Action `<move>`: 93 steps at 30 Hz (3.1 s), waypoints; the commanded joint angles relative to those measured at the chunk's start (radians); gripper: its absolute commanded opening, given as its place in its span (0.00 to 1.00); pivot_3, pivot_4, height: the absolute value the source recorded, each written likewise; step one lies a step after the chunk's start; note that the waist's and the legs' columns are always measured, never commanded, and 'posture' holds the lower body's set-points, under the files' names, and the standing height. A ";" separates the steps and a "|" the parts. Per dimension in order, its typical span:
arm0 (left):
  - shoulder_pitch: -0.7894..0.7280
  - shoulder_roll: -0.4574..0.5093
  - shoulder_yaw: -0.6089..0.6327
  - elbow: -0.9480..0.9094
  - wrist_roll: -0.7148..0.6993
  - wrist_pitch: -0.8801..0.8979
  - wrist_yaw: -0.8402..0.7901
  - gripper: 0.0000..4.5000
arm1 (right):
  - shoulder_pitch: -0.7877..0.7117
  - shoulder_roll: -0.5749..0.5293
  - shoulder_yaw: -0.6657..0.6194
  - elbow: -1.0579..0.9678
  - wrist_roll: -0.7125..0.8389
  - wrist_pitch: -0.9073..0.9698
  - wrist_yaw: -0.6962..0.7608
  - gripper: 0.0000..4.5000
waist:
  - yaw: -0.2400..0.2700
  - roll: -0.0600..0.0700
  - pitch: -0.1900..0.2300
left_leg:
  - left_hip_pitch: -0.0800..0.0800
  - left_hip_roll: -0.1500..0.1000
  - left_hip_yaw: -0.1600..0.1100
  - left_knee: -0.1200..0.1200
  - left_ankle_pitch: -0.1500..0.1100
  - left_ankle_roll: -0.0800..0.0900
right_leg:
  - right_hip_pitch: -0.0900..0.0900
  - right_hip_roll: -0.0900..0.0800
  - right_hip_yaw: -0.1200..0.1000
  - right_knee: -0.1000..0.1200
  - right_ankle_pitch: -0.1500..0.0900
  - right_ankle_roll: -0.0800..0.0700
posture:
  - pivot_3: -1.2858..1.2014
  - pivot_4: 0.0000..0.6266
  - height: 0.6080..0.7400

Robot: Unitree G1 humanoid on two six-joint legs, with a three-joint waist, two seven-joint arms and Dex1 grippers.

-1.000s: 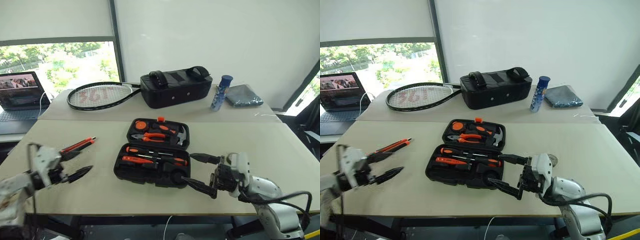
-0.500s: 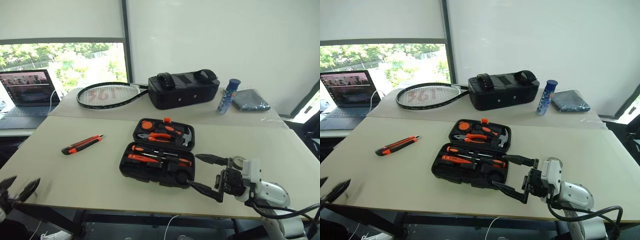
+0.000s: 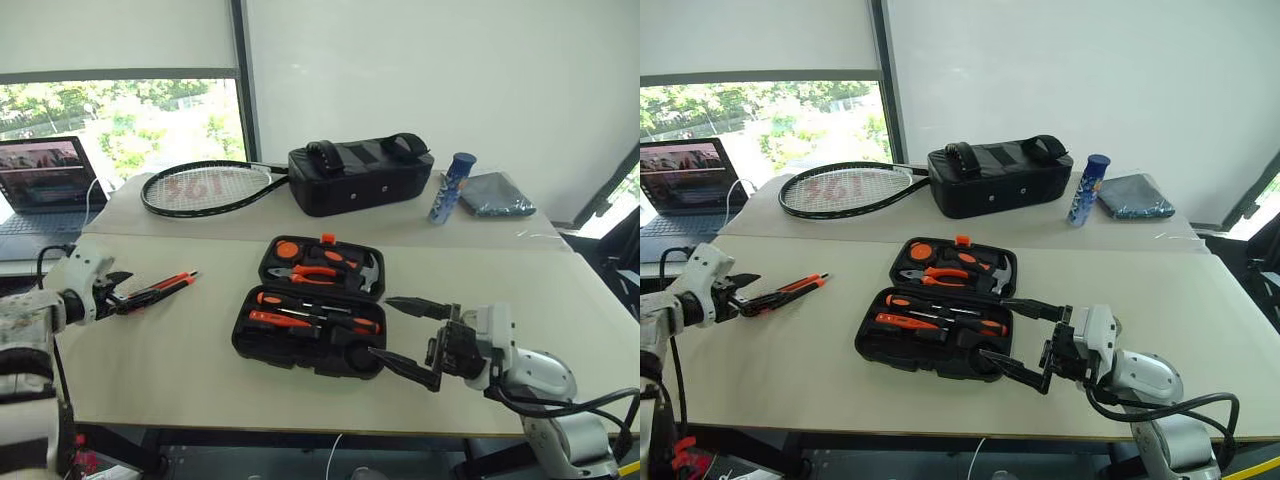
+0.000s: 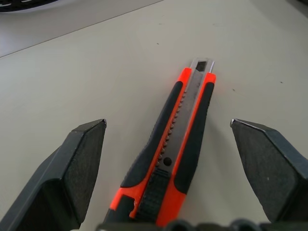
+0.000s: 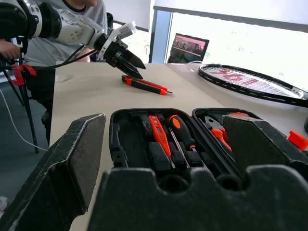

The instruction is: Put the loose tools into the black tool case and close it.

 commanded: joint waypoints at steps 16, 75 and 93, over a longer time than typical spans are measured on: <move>-0.073 -0.043 -0.035 0.139 0.077 0.107 -0.026 0.88 | 0.038 -0.056 -0.097 -0.093 0.067 0.053 -0.064 1.00 | 0.004 0.000 0.000 | 0.001 0.000 -0.001 0.001 0.000 0.000 | 0.002 0.000 0.000 0.001 -0.002 0.003 | 0.52 0.24 1.00; 0.014 -0.228 -0.488 -0.538 0.041 -0.272 -0.594 0.40 | 0.273 -0.100 -0.144 -0.191 0.084 0.083 -0.080 1.00 | -0.001 0.000 0.000 | 0.002 -0.001 -0.001 0.002 0.000 0.000 | 0.003 0.000 0.002 0.002 -0.002 0.004 | 0.52 0.24 1.00; -0.077 -0.179 -0.481 -0.653 -0.259 -0.124 -0.594 0.74 | 0.235 -0.070 -0.118 -0.143 0.060 0.062 -0.083 1.00 | 0.007 0.001 0.000 | 0.001 -0.001 -0.001 0.002 0.000 0.000 | 0.003 0.000 0.003 0.001 -0.002 0.005 | 0.52 0.24 1.00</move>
